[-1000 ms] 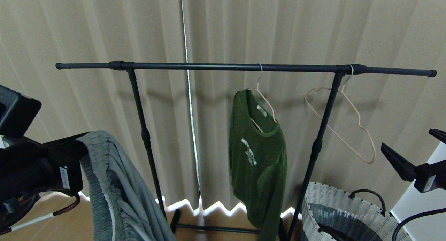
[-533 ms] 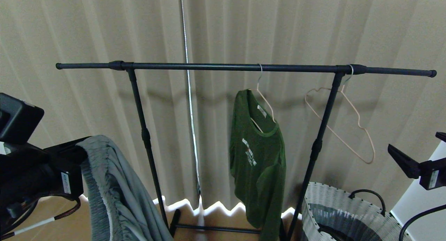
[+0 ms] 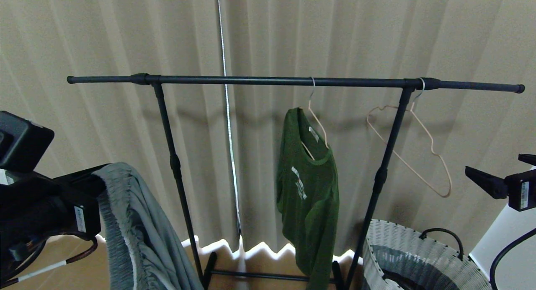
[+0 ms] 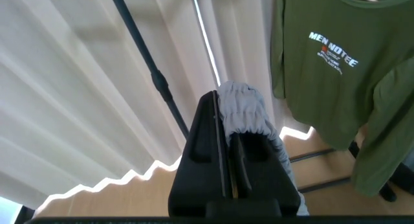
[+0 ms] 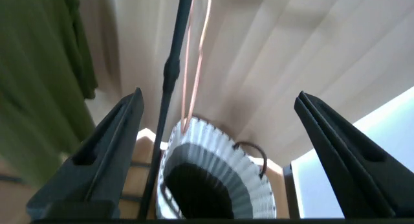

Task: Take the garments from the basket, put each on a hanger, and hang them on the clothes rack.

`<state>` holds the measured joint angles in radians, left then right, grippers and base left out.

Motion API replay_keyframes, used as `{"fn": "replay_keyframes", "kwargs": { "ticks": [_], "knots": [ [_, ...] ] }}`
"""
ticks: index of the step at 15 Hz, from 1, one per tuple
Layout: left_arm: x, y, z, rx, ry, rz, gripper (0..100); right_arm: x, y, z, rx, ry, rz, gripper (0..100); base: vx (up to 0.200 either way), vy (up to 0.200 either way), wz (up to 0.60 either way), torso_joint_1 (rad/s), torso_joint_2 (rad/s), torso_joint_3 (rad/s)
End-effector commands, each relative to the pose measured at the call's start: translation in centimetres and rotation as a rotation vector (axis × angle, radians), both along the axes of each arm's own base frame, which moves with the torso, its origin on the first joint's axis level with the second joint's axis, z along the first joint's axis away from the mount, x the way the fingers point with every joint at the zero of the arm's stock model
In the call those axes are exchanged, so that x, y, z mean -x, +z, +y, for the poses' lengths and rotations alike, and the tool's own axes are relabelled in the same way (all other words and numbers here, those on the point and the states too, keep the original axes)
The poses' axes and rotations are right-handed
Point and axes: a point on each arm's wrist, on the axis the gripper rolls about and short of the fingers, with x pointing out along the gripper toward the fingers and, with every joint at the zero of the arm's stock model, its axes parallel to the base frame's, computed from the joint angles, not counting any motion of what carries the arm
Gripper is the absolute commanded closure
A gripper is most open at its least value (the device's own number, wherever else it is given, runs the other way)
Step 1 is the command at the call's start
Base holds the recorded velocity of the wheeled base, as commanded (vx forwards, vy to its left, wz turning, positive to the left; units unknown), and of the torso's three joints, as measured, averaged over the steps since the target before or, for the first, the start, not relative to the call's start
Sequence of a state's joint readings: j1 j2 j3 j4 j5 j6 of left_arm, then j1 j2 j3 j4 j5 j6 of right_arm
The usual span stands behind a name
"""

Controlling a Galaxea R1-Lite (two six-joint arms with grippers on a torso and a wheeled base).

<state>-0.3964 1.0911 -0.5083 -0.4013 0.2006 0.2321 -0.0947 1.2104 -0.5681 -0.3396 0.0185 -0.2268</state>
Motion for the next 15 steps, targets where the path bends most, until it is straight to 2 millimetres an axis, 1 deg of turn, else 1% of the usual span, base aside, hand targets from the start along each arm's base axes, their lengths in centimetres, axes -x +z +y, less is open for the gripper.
{"fn": "replay_keyframes", "kwargs": {
  "ticks": [1,6,7,9,11,12,15],
  "knots": [
    [-0.1,0.0,-0.1,-0.001,-0.001,0.002,100,-1.0,0.0,-0.1,-0.001,0.0,0.018,0,0.2,0.0,0.0,-0.002,0.0,0.007],
    [0.1,-0.5,0.0,-0.008,-0.005,0.016,100,-2.6,-0.1,-0.2,-0.003,-0.002,0.053,0,0.2,0.0,0.0,0.009,0.0,0.0],
    [0.1,-0.5,-0.1,-0.008,-0.007,0.016,100,-2.7,0.1,-0.2,-0.003,-0.001,0.064,0,0.0,0.0,0.0,0.0,0.0,0.0],
    [0.1,-0.6,-0.1,-0.009,-0.01,0.018,100,-3.5,1.1,-0.4,-0.014,-0.011,0.166,0,0.0,0.0,0.0,0.0,0.0,0.0],
    [0.1,-0.7,-0.1,-0.01,-0.01,0.022,100,-4.2,1.3,-0.5,-0.018,-0.019,0.22,0,0.0,0.0,0.0,0.0,0.0,0.0],
    [0.2,-0.9,-0.1,-0.012,-0.01,0.026,100,-5.0,1.1,-0.7,-0.021,-0.033,0.244,0,0.0,0.0,0.0,0.0,0.0,0.0],
    [0.1,-0.9,-0.1,-0.006,-0.012,0.011,100,-6.0,0.1,-0.5,-0.045,-0.04,0.29,0,0.0,0.0,0.0,0.0,0.0,0.0]
  ]
}}
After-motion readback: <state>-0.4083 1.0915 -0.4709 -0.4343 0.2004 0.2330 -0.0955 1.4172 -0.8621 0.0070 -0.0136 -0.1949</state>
